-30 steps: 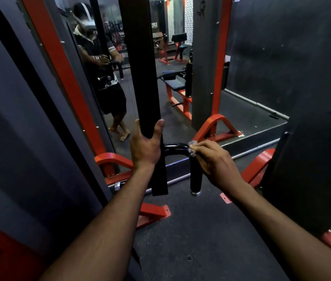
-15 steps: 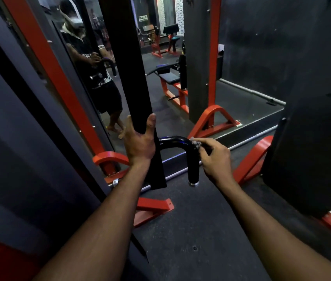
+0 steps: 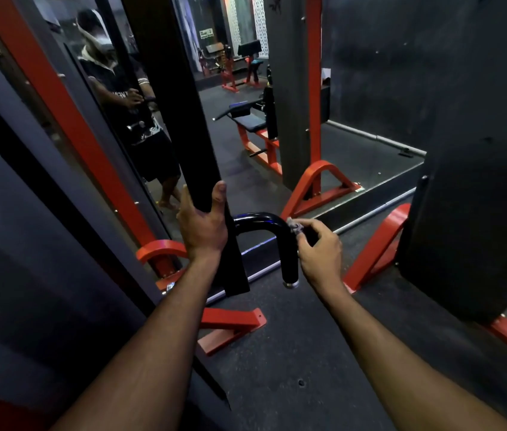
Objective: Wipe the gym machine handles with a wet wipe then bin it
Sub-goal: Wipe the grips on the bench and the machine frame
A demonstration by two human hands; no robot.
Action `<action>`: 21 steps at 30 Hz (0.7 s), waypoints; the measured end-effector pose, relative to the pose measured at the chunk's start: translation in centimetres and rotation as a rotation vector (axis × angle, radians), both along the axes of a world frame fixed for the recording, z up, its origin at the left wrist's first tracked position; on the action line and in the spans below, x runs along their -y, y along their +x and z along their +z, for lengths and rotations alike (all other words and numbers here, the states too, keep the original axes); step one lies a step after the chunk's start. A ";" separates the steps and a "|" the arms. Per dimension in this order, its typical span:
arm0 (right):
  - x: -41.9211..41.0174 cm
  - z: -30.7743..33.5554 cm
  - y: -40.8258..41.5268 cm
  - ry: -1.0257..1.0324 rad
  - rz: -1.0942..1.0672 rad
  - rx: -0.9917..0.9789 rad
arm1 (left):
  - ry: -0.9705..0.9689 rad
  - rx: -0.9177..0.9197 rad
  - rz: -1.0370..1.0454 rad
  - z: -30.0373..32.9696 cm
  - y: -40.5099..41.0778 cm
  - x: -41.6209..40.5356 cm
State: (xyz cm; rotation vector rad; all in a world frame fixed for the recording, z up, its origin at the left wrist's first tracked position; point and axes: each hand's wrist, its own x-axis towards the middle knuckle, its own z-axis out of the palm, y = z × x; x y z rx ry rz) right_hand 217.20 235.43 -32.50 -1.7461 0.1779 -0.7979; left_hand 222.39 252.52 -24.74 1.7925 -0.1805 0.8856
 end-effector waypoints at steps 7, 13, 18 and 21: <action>-1.2 -2.0 -1.9 -0.231 0.019 0.242 | -0.050 0.011 0.006 -0.1 0.1 -0.2; -0.8 -4.8 -1.9 -0.145 0.007 0.131 | -0.049 -0.026 -0.007 -0.1 0.1 -0.3; -0.8 -6.2 -2.5 -0.112 0.022 0.027 | -0.026 -0.052 -0.006 -0.3 0.6 -0.5; -0.4 -7.7 -2.8 -0.118 0.065 -0.106 | -0.039 -0.050 0.009 -0.5 0.8 -0.5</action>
